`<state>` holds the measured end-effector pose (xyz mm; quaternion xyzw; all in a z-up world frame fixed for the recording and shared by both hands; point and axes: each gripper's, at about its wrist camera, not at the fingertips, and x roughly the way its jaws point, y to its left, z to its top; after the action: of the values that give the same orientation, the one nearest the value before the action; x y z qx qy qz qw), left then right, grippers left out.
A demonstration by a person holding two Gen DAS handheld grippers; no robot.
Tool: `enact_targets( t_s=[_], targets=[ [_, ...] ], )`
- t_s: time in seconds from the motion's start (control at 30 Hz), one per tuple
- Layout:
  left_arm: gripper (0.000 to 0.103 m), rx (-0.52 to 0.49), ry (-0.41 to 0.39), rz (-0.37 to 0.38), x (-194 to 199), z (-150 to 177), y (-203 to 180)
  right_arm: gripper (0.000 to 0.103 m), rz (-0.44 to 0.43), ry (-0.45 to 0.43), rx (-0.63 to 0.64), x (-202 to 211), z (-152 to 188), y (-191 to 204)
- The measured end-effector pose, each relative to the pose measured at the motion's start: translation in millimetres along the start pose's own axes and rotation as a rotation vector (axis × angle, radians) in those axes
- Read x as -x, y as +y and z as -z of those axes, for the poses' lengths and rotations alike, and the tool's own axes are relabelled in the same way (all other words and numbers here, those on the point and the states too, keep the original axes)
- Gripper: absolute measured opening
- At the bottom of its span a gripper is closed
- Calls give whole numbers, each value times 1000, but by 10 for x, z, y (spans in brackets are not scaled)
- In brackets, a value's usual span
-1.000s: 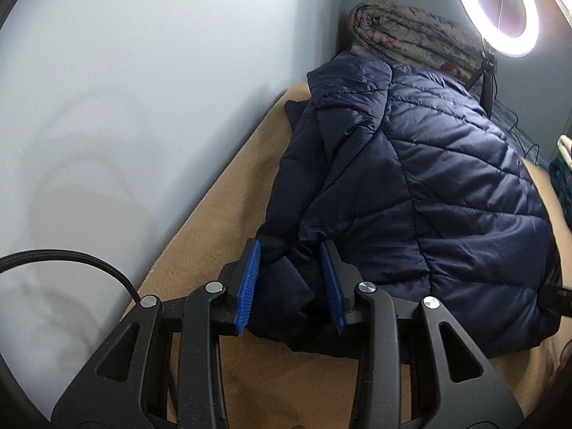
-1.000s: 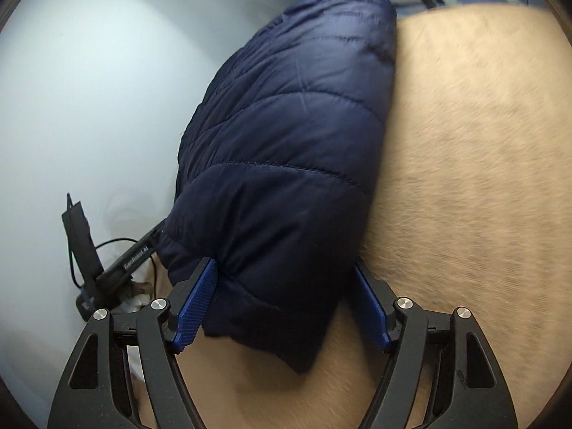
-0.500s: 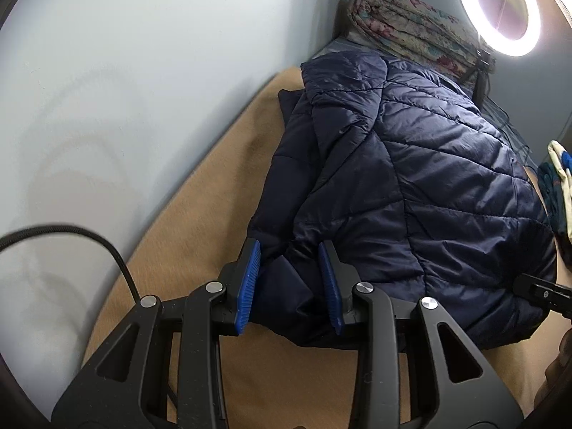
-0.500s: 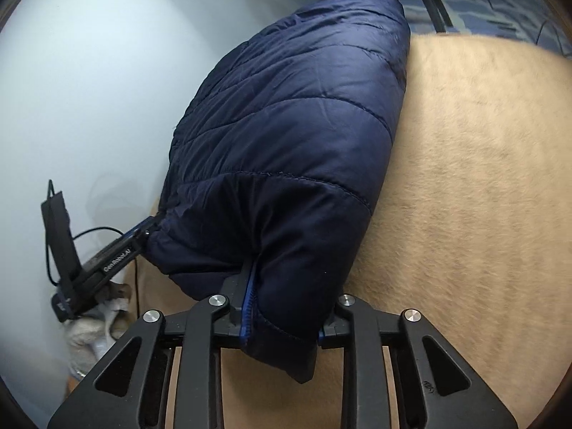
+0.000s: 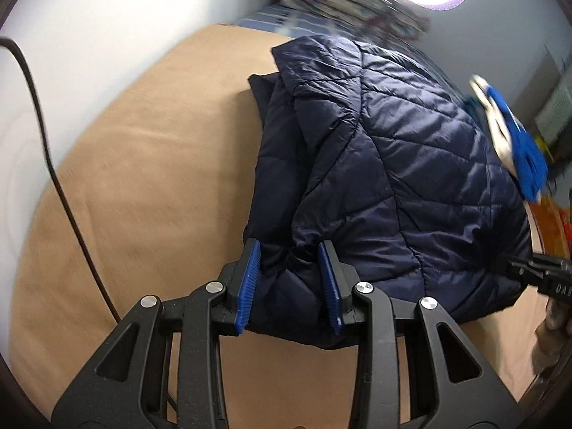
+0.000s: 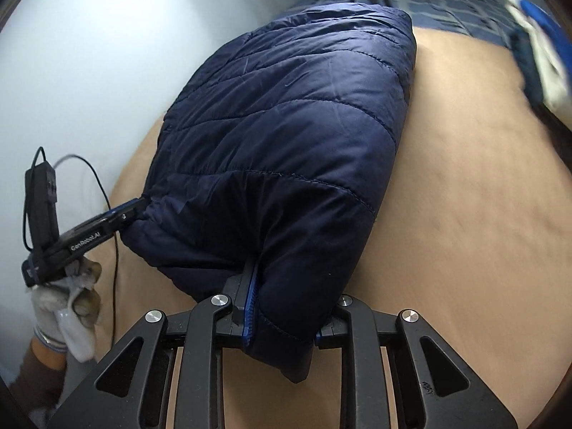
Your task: Fold large clothes
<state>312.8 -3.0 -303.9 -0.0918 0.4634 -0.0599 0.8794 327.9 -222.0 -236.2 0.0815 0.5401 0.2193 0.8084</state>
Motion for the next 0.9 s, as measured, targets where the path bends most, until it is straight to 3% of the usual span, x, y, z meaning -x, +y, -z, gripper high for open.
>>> enact_targets(
  t_s=[0.23, 0.33, 0.5, 0.67, 0.77, 0.9],
  targets=[
    [34, -125, 35, 69, 161, 137, -372, 21, 45, 17, -8, 383, 518, -145],
    [34, -163, 39, 85, 227, 166, -522, 21, 86, 21, 4, 382, 550, -69],
    [34, -166, -26, 138, 506, 28, -635, 39, 131, -1, 25, 492, 469, 77],
    [34, -173, -86, 131, 519, -316, -648, 42, 207, -149, 84, 959, 635, -94],
    [34, -144, -72, 144, 316, -556, -602, 42, 242, -320, 57, 1135, 405, -219],
    [34, -129, -51, 124, 0, -703, -597, 42, 236, -356, 26, 951, 19, -356]
  ],
)
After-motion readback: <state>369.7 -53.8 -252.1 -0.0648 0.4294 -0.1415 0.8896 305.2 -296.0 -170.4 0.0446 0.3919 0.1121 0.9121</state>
